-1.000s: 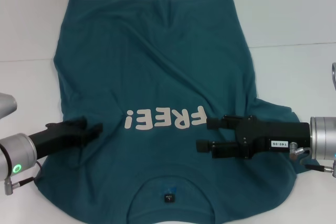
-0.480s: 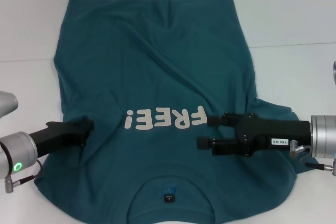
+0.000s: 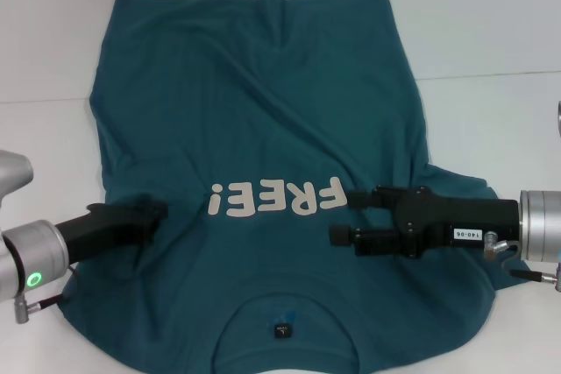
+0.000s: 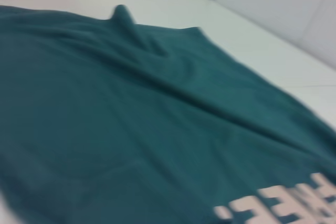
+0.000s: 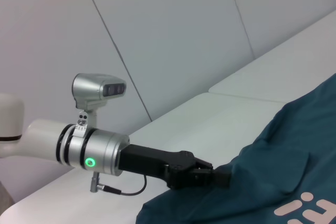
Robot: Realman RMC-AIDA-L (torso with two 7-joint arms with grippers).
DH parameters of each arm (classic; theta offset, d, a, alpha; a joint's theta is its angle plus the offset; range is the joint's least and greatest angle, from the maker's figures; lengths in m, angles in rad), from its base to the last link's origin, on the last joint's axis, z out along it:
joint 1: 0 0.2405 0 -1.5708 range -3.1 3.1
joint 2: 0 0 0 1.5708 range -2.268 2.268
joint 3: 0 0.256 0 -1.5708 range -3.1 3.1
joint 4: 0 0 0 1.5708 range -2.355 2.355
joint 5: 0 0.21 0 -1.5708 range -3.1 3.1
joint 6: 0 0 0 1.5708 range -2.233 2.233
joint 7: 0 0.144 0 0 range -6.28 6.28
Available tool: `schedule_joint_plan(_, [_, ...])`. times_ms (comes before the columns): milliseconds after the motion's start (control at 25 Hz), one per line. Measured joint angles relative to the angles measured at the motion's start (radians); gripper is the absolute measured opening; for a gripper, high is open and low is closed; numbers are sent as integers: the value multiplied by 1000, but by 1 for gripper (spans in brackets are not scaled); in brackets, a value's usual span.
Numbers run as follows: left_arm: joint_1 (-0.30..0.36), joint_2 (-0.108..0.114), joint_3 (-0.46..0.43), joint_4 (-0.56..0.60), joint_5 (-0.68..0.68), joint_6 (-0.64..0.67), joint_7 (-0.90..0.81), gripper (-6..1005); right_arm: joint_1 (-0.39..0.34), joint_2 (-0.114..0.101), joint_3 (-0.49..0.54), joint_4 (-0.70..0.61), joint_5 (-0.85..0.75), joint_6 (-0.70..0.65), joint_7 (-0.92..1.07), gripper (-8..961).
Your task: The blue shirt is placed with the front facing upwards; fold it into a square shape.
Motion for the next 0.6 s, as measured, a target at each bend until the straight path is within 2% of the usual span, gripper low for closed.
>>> schedule_joint_plan(440, [4,-3,0,-13,-35,196,-16,1,-1,-1,0,-1,4,6,-3,914])
schedule_joint_plan(560, [7,-3,-9,-13,-36,283,-16,141,-3,-3,0,-1,7,6,-12,913])
schedule_joint_plan(600, [8,-3,-14,-12,-36,313,-16,158,-4,-4,0,-1,7,7,-15,913])
